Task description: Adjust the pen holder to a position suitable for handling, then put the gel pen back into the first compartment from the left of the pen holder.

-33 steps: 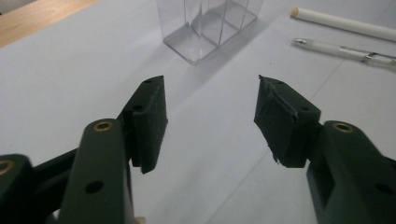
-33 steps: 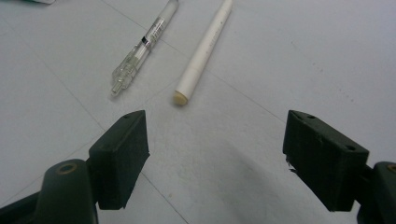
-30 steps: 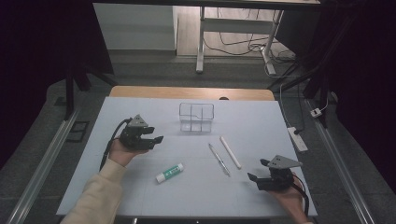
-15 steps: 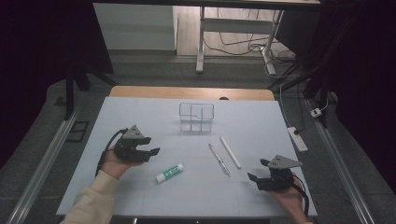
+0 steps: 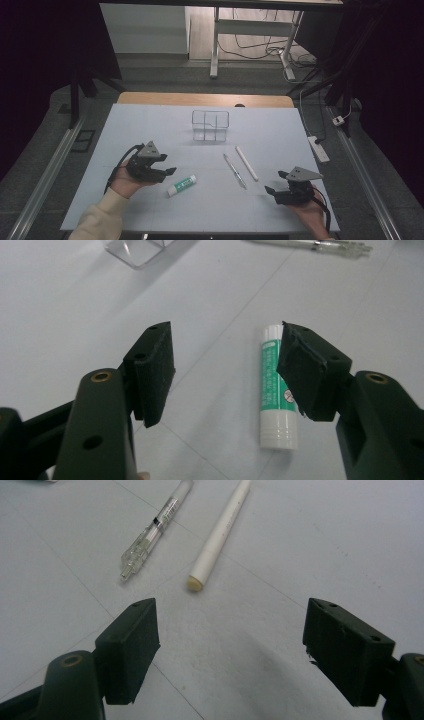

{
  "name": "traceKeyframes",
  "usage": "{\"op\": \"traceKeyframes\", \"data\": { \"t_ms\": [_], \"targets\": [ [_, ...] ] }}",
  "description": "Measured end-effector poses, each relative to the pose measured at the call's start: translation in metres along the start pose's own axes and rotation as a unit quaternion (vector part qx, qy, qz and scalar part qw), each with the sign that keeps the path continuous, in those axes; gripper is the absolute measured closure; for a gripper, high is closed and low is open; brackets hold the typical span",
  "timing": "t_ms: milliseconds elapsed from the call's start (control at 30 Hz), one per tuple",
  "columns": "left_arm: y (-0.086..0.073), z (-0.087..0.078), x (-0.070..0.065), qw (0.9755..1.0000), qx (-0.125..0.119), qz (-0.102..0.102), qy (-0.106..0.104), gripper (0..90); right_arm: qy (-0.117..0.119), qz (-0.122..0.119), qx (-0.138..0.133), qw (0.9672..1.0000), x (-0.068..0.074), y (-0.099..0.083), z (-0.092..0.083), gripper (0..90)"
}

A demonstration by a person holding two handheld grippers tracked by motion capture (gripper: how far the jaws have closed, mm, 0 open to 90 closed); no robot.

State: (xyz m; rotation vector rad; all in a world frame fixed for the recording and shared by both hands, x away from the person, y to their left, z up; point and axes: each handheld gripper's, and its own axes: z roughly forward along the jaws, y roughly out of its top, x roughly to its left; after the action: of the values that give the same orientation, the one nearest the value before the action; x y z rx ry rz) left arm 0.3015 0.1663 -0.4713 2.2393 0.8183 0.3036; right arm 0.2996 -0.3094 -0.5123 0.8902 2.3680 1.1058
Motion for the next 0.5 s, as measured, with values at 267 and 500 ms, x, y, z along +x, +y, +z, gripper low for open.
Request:
{"op": "traceKeyframes", "data": {
  "t_ms": [267, 500],
  "targets": [
    [0.003, 0.009, -0.009, 0.9995, 0.02, 0.014, -0.021, 38.8, -0.001, 0.001, -0.005, 1.0, 0.0, 0.0, -0.001, 21.9],
    [0.003, 0.02, -0.014, 0.9986, 0.038, 0.023, -0.027, 37.6, -0.004, -0.005, -0.003, 1.0, 0.002, 0.001, -0.002, 21.9]
  ]
}}
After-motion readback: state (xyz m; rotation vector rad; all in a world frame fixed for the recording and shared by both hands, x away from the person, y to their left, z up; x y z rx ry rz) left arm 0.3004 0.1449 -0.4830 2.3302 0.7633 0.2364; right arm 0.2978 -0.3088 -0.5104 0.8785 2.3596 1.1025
